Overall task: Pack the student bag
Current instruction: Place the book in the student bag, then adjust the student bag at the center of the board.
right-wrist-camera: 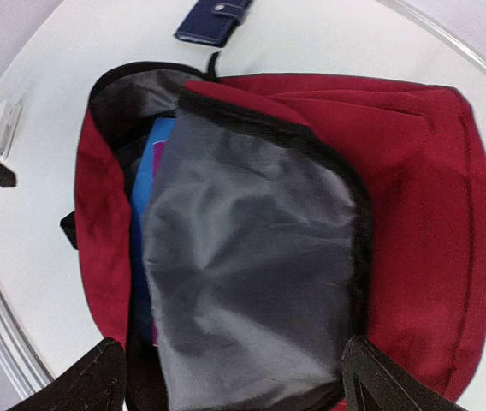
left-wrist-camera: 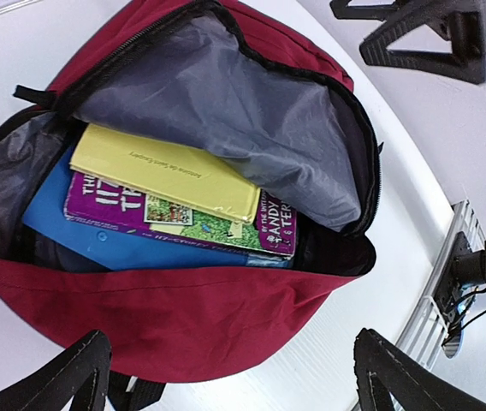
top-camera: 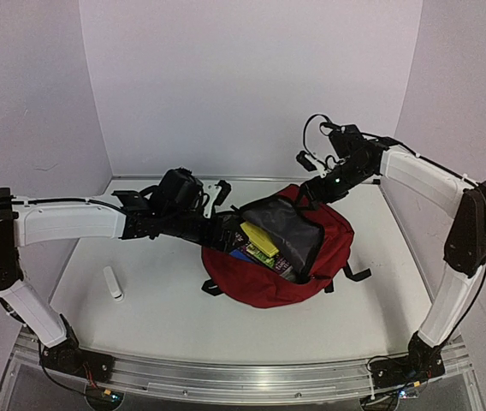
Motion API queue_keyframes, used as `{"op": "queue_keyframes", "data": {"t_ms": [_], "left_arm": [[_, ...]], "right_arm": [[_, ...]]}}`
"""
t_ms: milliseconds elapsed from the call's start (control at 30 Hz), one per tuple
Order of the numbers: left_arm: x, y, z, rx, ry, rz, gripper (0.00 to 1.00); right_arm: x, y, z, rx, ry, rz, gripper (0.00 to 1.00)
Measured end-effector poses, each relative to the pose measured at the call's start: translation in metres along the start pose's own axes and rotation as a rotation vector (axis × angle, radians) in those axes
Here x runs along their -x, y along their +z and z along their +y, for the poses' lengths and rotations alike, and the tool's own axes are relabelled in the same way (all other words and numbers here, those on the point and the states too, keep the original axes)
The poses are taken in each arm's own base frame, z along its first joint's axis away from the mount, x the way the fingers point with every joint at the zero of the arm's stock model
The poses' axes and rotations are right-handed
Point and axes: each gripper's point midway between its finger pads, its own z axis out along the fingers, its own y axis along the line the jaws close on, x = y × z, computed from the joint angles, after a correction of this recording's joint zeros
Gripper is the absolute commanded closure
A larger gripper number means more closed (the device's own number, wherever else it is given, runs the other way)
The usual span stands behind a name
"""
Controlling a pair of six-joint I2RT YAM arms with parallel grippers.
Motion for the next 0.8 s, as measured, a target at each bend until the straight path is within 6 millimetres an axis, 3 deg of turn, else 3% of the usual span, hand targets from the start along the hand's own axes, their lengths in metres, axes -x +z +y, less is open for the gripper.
{"op": "queue_keyframes", "data": {"t_ms": [100,167,267,367,467,533,633,800], "left_arm": [[0.001,-0.007,0.005,0.008,-0.007,-0.009,0.01],[0.0,-0.009,0.008,0.015,-0.014,-0.009,0.01],[-0.005,-0.011,0.011,0.024,-0.024,-0.006,0.01],[-0.011,-0.016,0.014,0.033,-0.039,-0.005,0.02],[-0.015,-0.021,0.016,0.034,-0.039,-0.003,0.07],[-0.016,-0.022,0.015,0.023,-0.024,0.0,0.12],[-0.021,-0.021,0.013,0.003,0.03,0.026,0.19],[-0.041,-0.002,0.023,0.024,0.173,0.123,0.3]], "right_arm": [[-0.007,0.008,-0.028,-0.045,0.048,0.025,0.16],[-0.019,0.025,-0.045,-0.066,0.078,0.074,0.2],[-0.038,0.052,-0.055,-0.056,0.105,0.146,0.29],[-0.054,0.07,-0.053,-0.014,0.13,0.204,0.46],[-0.058,0.073,-0.045,0.036,0.141,0.219,0.76],[-0.057,0.072,-0.037,0.078,0.148,0.218,0.9],[-0.052,0.068,-0.025,0.142,0.165,0.208,1.0],[-0.042,0.062,-0.012,0.216,0.183,0.185,1.0]]}}
